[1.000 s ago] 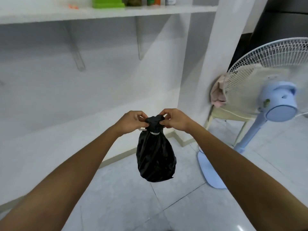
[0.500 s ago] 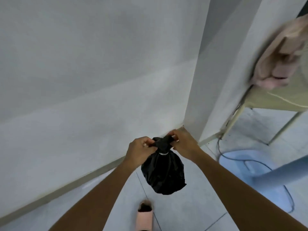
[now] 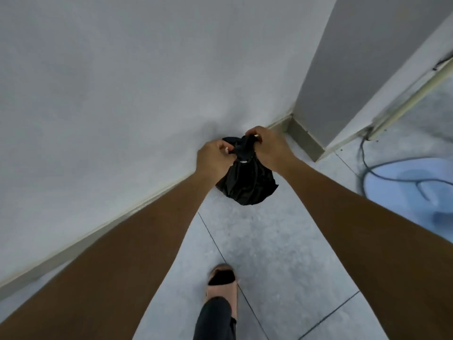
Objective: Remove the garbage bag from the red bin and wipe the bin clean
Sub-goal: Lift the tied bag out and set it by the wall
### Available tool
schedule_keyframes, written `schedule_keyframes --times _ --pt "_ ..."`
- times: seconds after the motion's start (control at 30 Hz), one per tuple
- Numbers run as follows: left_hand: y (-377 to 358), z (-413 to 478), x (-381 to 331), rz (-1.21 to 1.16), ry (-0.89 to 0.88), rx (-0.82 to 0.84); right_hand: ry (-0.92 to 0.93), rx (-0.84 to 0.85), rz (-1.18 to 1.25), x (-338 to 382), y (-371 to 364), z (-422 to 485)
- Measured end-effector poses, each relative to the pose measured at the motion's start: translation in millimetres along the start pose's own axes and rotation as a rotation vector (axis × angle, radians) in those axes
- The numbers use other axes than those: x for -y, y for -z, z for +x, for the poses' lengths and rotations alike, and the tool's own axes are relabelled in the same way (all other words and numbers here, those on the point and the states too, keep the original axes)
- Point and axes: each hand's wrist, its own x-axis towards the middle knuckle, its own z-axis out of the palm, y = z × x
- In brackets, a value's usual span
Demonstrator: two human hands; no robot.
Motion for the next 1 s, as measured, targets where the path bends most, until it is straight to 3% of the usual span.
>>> schedule_keyframes --times 0.2,0.43,0.53,0.67,0.73,1.0 --pt "-38.8 17.8 34.9 -0.005 0.035 0.021 -0.185 0.078 0.062 -37.1 -28.3 8.6" --pt "-23.7 -1.6 36.5 -0.051 0.072 0.059 -0.186 0.150 -0.101 -36.4 1.0 -17.4" --pt "-3.6 -23.4 24.5 0.177 0.052 0.012 -0.151 0.184 -0.234 -22.0 19.1 -39.8" --pt "32.5 -70.4 -11.1 0.790 -0.109 0.103 -0.085 0.181 -0.507 21.3 56.9 -80.6" --pt "54.4 -102.5 -41.4 0.957 -0.180 0.119 -0.036 0.151 -0.634 53.0 81.0 -111.9" --pt "132.3 -272.7 -175.9 0.934 -0.342 -0.040 0.066 0.009 -0.726 178.1 187.4 -274.2"
